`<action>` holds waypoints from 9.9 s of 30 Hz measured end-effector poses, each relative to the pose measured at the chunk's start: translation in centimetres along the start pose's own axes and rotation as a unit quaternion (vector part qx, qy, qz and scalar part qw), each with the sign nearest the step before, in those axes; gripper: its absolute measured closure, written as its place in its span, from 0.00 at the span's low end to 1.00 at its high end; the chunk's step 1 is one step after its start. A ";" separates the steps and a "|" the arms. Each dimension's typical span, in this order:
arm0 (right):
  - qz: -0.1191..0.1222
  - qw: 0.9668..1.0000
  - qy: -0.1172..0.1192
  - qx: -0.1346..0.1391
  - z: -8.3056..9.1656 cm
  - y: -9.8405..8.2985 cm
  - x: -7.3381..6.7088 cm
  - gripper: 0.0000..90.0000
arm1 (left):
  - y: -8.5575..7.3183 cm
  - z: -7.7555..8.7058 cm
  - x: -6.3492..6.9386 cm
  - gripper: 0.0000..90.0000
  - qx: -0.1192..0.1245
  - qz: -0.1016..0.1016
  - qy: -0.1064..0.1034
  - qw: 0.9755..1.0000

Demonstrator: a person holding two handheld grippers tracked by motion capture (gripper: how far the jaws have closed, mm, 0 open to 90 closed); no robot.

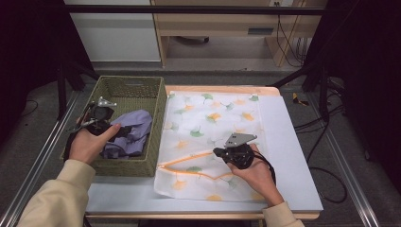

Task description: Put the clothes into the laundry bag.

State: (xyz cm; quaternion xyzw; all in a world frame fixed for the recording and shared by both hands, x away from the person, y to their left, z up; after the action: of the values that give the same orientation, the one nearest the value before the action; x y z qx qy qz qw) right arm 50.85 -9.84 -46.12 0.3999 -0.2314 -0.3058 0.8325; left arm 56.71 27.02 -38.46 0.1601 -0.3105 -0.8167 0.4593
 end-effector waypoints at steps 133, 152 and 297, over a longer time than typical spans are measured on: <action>-0.006 1.000 0.010 -0.012 -0.4 -0.5 0.2 0.98 | -1.1 -6.2 -3.1 0.90 -0.049 -0.025 0.031 0.998; -0.010 1.000 0.011 -0.020 -1.0 -1.1 0.3 0.98 | 0.9 -1.3 -2.1 0.90 0.045 -0.038 0.043 0.997; -0.092 0.994 0.050 -0.035 0.3 0.5 3.4 0.99 | 1.7 1.7 23.7 0.89 0.173 -0.144 -0.212 0.951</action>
State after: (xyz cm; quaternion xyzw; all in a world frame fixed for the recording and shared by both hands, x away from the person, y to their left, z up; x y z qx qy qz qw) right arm 53.21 -12.08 -45.07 0.4044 -0.1411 -0.3688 0.8250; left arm 44.37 6.81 -35.50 0.1034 -0.5111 -0.8229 0.2256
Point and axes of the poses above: each handheld gripper's, and its own axes: z roughly backward along the jaws, y roughly out of its top, x roughly to its right, the point moved 6 cm from there along -z, roughly forward along the jaws, and after that the axes turned 10 degrees about -y, right-handed, at the moved point
